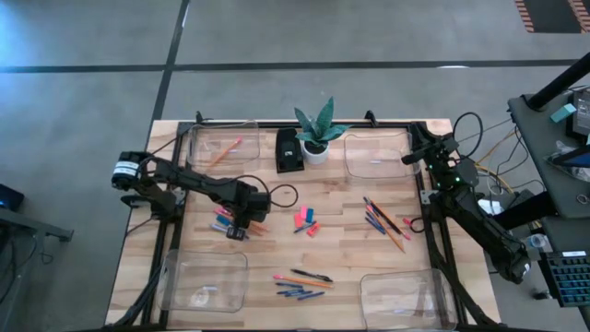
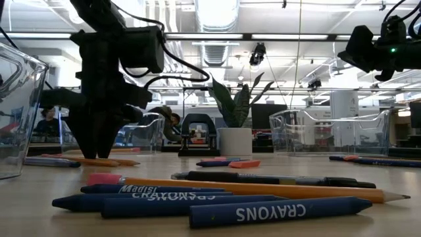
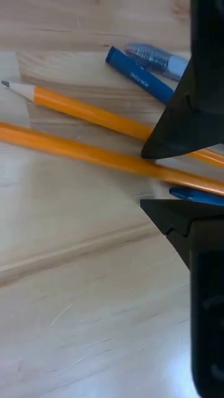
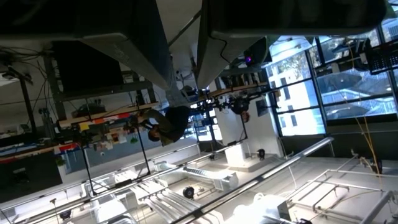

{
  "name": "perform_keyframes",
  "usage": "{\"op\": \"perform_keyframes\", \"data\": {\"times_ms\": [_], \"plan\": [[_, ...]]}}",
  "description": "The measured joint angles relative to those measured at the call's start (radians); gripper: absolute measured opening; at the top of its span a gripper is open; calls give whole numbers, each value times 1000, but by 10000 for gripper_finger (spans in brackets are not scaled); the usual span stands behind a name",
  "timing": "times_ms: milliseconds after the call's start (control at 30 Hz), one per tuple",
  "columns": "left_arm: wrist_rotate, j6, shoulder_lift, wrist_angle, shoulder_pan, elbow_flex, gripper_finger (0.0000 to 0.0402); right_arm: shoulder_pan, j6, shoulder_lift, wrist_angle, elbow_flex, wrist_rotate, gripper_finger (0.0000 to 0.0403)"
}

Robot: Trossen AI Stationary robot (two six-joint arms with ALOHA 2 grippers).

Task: Sort crayons/erasers/pens/pencils in bins
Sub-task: Put the orange pencil into the top left transparent bin

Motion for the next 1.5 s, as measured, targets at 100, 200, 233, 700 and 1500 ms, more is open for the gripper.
{"op": "perform_keyframes", "data": {"times_ms": [100,200,233,700,1500], "plan": [[1,-1,1,5,3,0,101,0,0,0,0,0,0,68],[2,-3,1,7,9,0,87,0,0,0,0,0,0,68],[2,-3,1,8,11,0,79,0,0,0,0,0,0,68],[-3,-52,-5,13,18,0,14,0,0,0,0,0,0,68],[-863,-53,-391,75,57,90,15,0,0,0,0,0,0,68]]}}
